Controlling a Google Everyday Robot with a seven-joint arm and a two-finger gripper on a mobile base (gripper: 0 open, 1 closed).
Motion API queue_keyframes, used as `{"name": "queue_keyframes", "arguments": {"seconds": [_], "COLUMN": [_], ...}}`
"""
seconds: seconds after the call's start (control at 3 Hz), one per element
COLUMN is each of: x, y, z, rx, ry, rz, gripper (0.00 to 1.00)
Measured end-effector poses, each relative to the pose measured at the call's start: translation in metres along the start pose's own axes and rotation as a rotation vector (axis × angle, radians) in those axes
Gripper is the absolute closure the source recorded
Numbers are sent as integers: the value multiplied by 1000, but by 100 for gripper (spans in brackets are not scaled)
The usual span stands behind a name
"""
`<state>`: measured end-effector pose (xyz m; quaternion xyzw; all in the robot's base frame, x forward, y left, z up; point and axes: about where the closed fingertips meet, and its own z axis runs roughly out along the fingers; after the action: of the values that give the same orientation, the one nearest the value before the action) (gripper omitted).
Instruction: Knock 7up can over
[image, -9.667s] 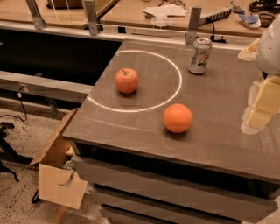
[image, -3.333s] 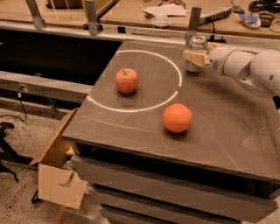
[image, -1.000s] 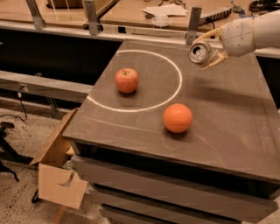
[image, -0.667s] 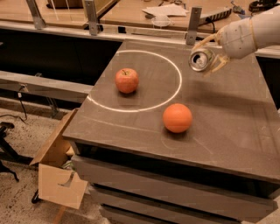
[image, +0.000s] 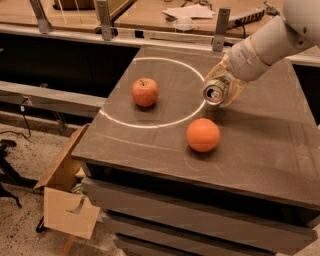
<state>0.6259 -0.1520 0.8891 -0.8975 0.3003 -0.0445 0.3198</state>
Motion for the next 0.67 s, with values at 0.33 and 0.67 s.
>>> {"name": "queue_keyframes", "arguments": {"seconds": [0.33,0.67], "x": [2,10], "y": [5,13], "z": [8,13], "rx": [-83,-160], "ry": [41,82], "rz": [-23,-21], "gripper": [29,1]}}
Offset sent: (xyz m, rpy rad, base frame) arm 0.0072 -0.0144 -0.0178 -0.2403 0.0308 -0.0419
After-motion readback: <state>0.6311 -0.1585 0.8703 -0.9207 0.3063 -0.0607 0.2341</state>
